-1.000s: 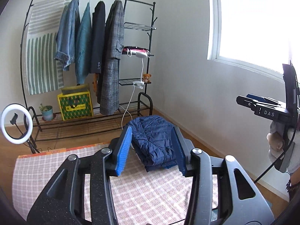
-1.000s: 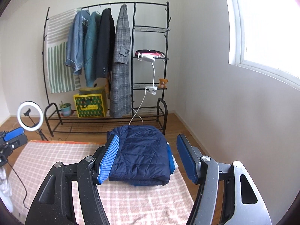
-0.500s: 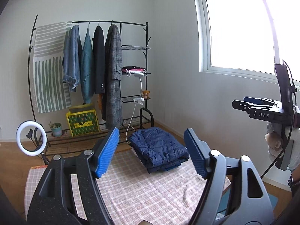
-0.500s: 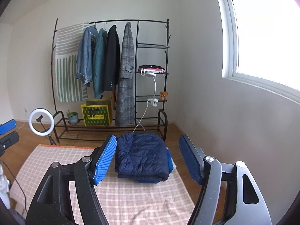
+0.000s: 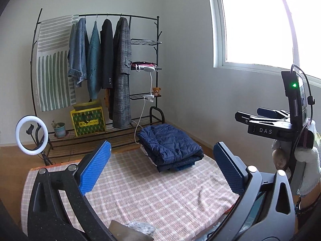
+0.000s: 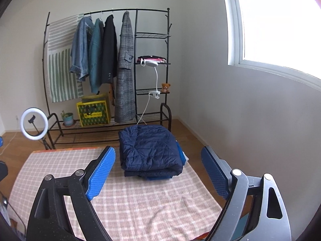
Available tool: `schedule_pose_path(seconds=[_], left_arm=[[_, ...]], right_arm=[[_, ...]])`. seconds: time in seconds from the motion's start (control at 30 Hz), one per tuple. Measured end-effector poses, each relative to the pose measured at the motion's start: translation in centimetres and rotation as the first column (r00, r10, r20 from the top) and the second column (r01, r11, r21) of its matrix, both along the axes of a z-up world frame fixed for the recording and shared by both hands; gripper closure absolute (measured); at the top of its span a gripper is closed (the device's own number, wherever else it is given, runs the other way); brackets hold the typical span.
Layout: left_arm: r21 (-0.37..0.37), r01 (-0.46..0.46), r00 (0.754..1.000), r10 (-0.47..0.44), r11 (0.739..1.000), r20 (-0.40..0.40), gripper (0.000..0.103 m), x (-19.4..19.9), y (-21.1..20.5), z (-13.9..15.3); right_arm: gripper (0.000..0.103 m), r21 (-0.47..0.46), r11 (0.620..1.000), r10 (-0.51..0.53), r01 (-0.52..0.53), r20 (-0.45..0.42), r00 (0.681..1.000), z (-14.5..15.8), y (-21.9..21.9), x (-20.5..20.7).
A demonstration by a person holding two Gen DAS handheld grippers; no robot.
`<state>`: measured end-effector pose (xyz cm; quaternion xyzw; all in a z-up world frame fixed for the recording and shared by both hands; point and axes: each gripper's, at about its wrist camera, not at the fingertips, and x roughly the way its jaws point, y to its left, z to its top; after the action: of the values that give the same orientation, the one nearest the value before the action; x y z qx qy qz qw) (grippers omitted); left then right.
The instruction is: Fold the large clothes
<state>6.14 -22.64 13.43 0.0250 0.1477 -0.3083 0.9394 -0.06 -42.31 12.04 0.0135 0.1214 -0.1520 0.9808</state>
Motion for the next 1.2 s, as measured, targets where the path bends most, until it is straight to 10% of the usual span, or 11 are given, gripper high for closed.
schedule_pose_path(seconds=[0.77,1.2], left_arm=[[0.131,-0.062,0.964,0.093,0.989,-0.25,0.0,7.1,-1.4,-12.2],[0.148,-0.059,0.962,0.096,0.987,-0.256,0.0,7.2,-1.9,-13.2]], right_arm=[[0.002,0.027,0.999,-0.03,0.032,-0.064,0.997,-9.9,1.2,7.1],[0.002,0.039,0.998,-0.05,0.054,-0.115,0.992,-11.1,0.5,8.3]])
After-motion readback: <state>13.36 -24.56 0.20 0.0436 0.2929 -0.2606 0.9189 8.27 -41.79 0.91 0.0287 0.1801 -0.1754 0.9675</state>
